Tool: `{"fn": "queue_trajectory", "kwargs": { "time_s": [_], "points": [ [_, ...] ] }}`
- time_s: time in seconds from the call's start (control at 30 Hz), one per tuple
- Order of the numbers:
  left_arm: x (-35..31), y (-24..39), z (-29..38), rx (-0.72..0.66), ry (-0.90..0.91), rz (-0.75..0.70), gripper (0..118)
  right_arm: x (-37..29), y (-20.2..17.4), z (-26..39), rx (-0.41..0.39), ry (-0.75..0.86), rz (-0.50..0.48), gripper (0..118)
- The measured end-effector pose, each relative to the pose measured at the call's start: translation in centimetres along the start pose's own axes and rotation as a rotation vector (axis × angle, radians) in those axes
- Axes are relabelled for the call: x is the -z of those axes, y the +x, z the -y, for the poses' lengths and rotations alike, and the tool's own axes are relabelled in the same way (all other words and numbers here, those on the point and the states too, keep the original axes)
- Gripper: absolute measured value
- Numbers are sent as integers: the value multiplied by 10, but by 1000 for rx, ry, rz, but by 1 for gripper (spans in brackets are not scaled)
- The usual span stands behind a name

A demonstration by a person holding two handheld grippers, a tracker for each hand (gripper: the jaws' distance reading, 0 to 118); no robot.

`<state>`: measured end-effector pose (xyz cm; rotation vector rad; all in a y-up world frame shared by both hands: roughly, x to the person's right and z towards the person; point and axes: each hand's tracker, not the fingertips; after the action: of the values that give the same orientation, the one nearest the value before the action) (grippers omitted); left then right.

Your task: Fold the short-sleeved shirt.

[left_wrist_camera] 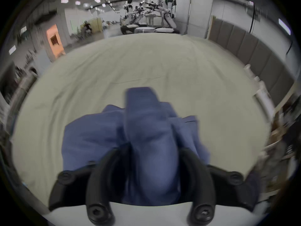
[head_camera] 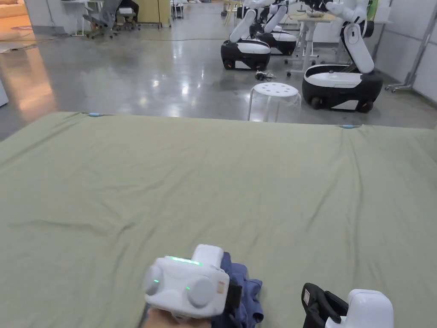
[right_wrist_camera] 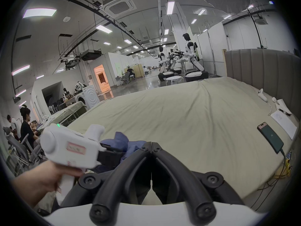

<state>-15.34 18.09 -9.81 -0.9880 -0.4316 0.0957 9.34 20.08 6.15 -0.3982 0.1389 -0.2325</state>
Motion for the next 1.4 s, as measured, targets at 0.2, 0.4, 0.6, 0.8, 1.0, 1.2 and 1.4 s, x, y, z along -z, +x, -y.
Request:
{"fn": "queue_trajectory", "kwargs": {
  "time_s": [0.2,0.4,0.6,0.8,1.0,1.2,1.4],
  "points": [
    [-77,-58,-4,-200,244,190,62,-1,-2,-4,-4,21,0,1],
    [-23,-57,23,-267,149,195,10,9,2,-4,8,-2,20,1],
    [58,2,32,-247,57,289,10,13,3,-6,-21,-68,28,1],
    [25,-8,27,-172,157,304,10,28,-13,-15,-89,-92,-20,1],
    [-66,-68,54,-153,329,235,71,105,-39,12,-54,-209,-185,1],
    [-81,-160,79,-346,282,260,72,154,-22,48,22,-394,-145,1],
    [-13,-193,89,-539,157,481,72,146,-7,37,84,-360,-75,1]
  ]
}}
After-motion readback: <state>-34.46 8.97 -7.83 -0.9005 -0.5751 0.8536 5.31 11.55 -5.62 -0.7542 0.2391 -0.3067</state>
